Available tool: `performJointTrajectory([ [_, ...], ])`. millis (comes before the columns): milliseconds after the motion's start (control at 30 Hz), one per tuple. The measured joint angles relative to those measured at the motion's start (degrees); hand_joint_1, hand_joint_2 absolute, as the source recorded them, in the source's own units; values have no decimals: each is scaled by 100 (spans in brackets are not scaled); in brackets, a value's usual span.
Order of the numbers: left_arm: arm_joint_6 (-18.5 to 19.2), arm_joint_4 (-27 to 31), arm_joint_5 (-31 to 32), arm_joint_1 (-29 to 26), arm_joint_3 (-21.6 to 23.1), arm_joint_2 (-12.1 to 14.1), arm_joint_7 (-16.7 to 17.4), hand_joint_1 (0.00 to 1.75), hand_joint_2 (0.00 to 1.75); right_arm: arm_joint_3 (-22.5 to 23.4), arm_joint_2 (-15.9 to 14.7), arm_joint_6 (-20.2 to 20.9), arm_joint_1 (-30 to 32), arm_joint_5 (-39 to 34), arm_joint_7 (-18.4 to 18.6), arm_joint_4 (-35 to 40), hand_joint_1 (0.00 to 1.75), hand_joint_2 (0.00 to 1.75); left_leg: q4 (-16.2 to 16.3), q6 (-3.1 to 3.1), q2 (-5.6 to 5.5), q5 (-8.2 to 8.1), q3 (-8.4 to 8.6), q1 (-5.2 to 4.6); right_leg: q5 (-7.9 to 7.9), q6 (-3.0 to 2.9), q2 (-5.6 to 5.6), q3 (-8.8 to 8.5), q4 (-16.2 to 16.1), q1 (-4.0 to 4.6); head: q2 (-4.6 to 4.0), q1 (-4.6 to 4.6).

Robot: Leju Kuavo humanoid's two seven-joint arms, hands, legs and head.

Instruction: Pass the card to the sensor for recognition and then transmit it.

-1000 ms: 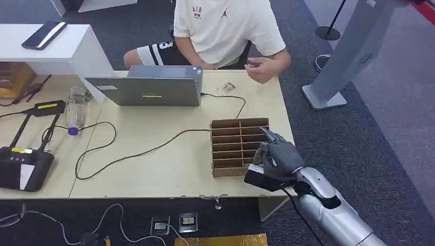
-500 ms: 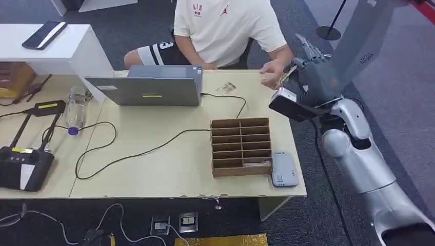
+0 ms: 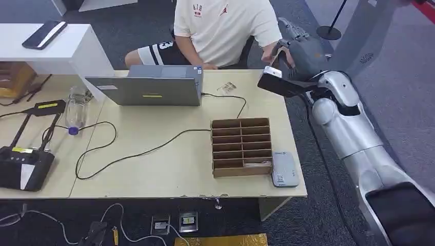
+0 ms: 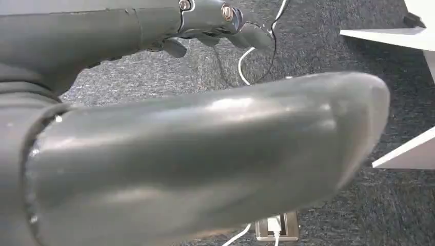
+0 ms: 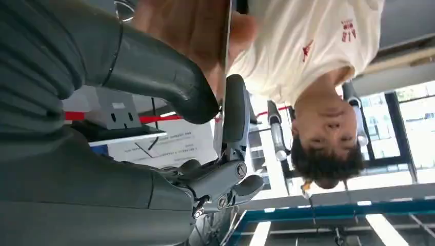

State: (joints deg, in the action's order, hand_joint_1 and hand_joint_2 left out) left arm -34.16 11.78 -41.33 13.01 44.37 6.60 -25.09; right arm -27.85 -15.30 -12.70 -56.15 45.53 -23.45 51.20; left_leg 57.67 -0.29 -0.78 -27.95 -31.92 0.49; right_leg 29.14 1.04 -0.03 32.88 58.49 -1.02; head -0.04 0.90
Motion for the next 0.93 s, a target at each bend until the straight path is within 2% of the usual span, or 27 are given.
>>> performJointTrajectory([
  [200,20,0,-68,-13,9,4,17,0,0,-356,374,-81,-229,234,24,-1090,175,175,0,0,-7,0,0,0,1,0,-12,-1,-1,1,0,0],
  [400,20,0,-109,-71,9,15,17,0,0,-555,537,-105,-304,240,48,-1728,175,175,0,0,-6,0,1,0,0,0,-10,-2,-2,0,0,0],
  [433,20,0,-127,-81,9,15,20,0,0,-566,555,-127,-304,240,48,-1811,98,175,1,0,-5,0,2,-1,0,0,-10,-2,-3,0,0,0],
  [467,17,0,-140,-93,9,15,17,0,0,-581,568,-157,-304,240,46,-1883,0,175,1,0,-5,0,2,-1,0,0,-10,-2,-3,0,0,0],
  [933,-20,0,-308,-154,9,20,-63,0,0,-728,538,-1062,-443,35,-199,-2196,0,175,2,0,2,0,5,0,0,0,3,3,-2,0,0,-2],
])
